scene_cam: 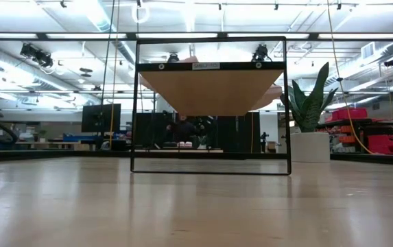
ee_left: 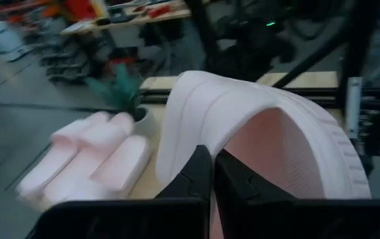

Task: Pick and place slides into the shelf
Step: Put the pink slide on the shelf

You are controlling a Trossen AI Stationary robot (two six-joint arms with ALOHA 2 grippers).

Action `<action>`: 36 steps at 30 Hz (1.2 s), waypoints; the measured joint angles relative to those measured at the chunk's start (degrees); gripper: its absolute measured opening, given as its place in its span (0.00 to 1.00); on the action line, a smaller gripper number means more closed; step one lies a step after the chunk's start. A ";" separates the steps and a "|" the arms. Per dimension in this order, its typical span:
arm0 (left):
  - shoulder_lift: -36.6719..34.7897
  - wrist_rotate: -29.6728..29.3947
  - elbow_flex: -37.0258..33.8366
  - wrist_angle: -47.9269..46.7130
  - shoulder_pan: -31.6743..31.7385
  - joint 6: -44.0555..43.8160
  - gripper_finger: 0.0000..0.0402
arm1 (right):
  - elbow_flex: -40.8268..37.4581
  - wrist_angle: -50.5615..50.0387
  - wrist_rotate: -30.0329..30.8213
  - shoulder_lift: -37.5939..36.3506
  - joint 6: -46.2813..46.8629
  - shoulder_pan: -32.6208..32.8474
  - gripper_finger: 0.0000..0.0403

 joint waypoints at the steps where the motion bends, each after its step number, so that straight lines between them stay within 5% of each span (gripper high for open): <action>1: 0.00 1.59 0.00 3.25 0.73 3.64 0.02 | 0.00 -0.02 0.00 0.00 -0.24 -0.19 0.31; 6: 0.00 14.21 0.00 24.14 4.53 25.07 0.02 | 0.00 -0.01 0.00 0.00 -1.08 -0.18 0.31; 11: -0.02 24.94 0.00 33.83 8.01 34.94 0.02 | 0.00 -0.02 -1.26 0.00 -1.18 0.46 0.31; 19: -2.05 38.23 -0.06 34.66 13.24 39.11 0.02 | 0.00 -0.02 -1.51 0.00 2.20 5.06 0.31; 24: -4.62 39.53 -0.04 33.99 16.39 41.87 0.02 | 0.00 -0.34 -1.55 0.00 5.04 7.69 0.31; 36: -7.67 59.77 -0.07 26.18 36.31 42.95 0.02 | 0.00 -1.09 -0.45 0.00 6.32 8.24 0.31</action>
